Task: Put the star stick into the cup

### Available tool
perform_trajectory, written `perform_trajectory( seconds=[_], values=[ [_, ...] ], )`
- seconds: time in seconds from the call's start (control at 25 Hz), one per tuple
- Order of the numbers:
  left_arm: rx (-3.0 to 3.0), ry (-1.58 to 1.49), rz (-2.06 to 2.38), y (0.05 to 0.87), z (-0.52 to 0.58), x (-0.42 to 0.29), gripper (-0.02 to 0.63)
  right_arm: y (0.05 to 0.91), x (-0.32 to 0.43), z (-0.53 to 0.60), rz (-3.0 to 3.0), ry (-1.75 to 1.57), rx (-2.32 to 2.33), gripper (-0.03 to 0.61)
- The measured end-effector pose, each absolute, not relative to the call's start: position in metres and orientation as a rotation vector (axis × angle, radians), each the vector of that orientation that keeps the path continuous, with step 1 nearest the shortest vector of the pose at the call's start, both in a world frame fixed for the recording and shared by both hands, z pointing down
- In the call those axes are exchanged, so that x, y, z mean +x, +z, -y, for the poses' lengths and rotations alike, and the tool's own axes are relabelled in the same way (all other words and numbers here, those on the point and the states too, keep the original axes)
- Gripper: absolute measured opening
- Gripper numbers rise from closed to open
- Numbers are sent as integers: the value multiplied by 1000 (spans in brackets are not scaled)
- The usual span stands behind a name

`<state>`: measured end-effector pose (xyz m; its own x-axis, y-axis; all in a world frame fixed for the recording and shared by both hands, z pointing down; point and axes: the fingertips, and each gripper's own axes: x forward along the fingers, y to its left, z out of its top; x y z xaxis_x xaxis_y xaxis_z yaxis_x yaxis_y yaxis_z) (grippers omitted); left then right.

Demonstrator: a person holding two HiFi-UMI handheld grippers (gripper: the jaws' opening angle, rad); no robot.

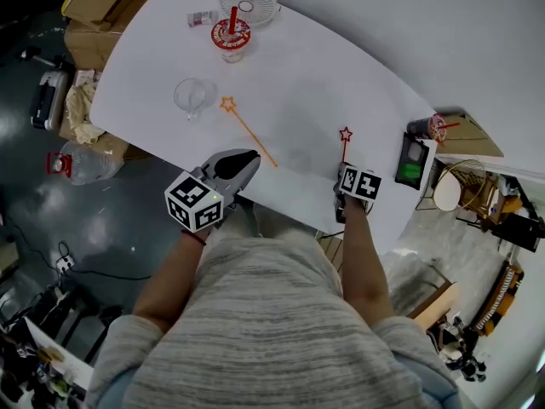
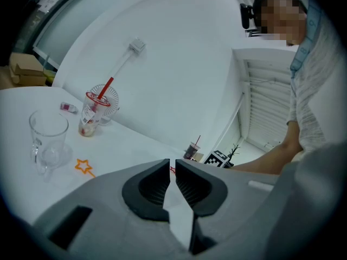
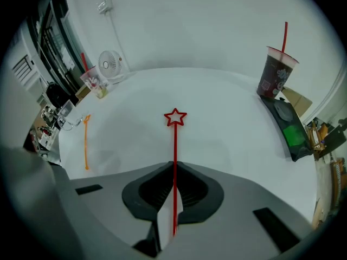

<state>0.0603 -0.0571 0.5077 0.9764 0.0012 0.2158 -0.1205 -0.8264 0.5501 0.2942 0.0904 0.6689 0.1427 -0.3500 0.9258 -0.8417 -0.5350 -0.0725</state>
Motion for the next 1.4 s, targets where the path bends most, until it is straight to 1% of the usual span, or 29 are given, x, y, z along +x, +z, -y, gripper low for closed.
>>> perform_trajectory(
  seconds=[0.28, 0.52, 0.88, 1.4],
  values=[
    [2533, 277, 123, 507, 61, 51, 26, 653, 294, -70, 1259, 1370, 2013, 20],
    [2540, 274, 172, 504, 67, 38, 26, 620, 289, -29, 1411, 1304, 2060, 20],
    [2534, 270, 250, 503, 74, 15, 26, 555, 260, 50, 1716, 1153, 2084, 20],
    [2519, 239, 394, 500, 89, -23, 26, 500, 210, 126, 1999, 1023, 2023, 20]
  ],
)
